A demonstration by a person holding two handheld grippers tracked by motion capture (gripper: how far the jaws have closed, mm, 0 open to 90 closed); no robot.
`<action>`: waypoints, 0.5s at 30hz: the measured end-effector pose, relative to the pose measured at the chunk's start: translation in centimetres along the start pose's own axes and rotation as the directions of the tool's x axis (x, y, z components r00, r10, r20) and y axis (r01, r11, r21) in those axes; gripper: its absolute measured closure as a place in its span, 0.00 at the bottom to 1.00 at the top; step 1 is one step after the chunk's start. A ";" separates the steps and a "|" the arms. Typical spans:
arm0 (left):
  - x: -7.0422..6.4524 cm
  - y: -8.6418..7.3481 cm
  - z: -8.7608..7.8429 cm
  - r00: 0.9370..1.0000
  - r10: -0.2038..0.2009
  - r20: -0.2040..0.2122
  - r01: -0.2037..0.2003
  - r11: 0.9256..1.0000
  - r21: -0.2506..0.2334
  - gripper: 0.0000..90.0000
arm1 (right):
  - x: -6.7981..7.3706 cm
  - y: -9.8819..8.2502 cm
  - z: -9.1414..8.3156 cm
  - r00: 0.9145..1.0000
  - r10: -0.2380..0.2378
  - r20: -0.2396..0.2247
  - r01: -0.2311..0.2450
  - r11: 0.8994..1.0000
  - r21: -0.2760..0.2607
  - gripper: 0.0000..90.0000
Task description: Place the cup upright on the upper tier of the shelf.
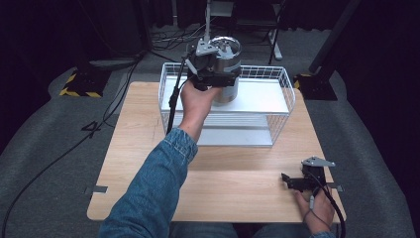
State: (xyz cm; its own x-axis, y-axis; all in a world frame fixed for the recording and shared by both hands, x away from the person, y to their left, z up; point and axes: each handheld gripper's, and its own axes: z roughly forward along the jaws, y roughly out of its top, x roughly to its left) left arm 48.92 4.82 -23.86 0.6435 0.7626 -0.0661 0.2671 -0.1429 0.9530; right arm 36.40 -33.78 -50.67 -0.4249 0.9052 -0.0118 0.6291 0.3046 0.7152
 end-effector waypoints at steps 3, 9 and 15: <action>-0.1 -0.1 0.5 1.000 0.013 -0.004 -0.013 1.000 0.013 0.04 | 0.0 0.0 0.0 1.000 0.000 0.000 0.000 1.000 0.000 0.00; -0.3 -0.2 1.3 1.000 0.021 -0.020 -0.020 0.999 0.044 0.04 | 0.0 0.0 0.0 1.000 0.000 0.000 0.000 1.000 0.000 0.00; -0.3 -0.6 2.0 0.999 0.003 -0.032 0.000 0.996 0.093 0.04 | 0.0 0.0 0.0 1.000 0.000 0.000 0.000 1.000 0.000 0.00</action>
State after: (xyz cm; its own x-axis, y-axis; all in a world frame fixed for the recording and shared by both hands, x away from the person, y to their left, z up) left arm 50.04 3.42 -25.02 0.6212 0.7819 -0.0534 0.3325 -0.2012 0.9214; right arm 36.40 -33.78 -50.67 -0.4247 0.9053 -0.0116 0.6292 0.3044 0.7152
